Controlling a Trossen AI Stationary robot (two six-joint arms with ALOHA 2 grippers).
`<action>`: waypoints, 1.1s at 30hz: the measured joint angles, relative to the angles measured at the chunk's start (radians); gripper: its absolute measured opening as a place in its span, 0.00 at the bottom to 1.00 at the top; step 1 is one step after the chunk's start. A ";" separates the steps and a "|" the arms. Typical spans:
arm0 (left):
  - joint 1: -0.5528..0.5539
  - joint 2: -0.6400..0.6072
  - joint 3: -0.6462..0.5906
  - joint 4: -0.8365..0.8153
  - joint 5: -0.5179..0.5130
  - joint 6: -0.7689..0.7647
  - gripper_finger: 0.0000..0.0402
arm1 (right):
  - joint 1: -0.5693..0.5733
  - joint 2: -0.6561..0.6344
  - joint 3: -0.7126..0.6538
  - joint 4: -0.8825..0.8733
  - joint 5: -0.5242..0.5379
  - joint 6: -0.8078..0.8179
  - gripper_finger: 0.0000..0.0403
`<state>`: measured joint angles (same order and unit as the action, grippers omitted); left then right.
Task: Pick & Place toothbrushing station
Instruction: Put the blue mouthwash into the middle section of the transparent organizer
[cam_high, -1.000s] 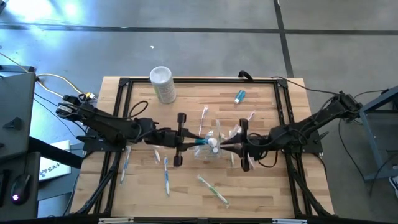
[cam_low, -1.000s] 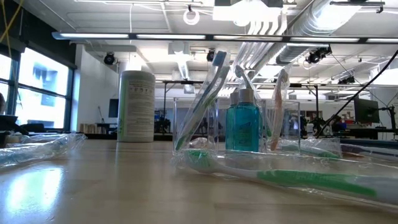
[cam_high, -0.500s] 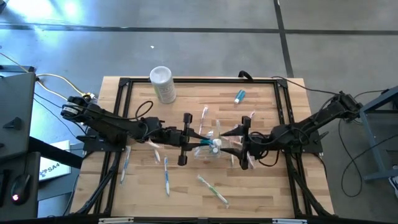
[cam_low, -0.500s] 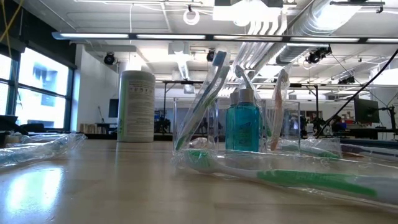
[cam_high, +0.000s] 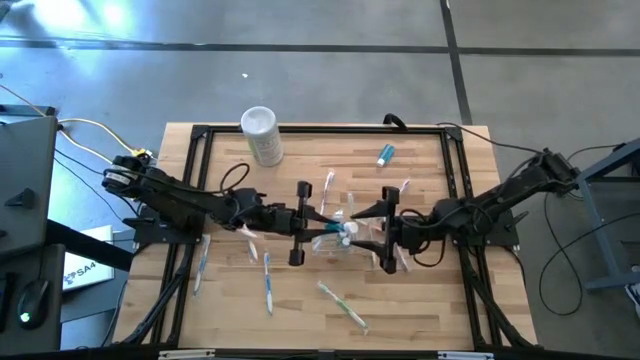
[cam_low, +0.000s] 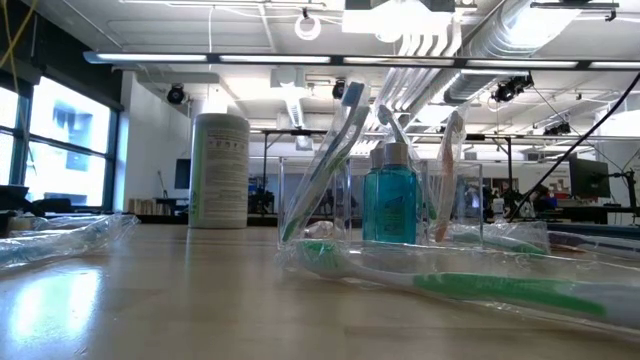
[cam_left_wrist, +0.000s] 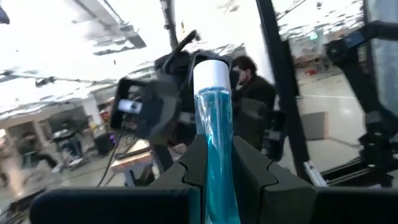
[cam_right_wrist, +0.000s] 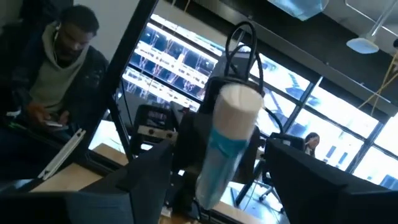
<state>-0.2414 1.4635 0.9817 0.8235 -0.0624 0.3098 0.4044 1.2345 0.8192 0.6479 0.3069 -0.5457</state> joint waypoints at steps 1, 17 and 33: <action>0.000 -0.001 0.000 0.008 0.007 0.000 0.09 | -0.001 0.004 0.000 0.005 0.000 0.000 0.62; 0.000 0.042 0.000 0.072 0.006 0.007 0.09 | -0.061 0.017 0.000 0.068 -0.122 0.110 0.61; 0.052 0.051 0.000 0.086 0.041 -0.040 0.09 | -0.094 0.017 0.000 0.059 -0.184 0.158 0.40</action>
<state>-0.1892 1.5150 0.9821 0.9094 -0.0216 0.2701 0.3107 1.2514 0.8192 0.7071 0.1226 -0.3878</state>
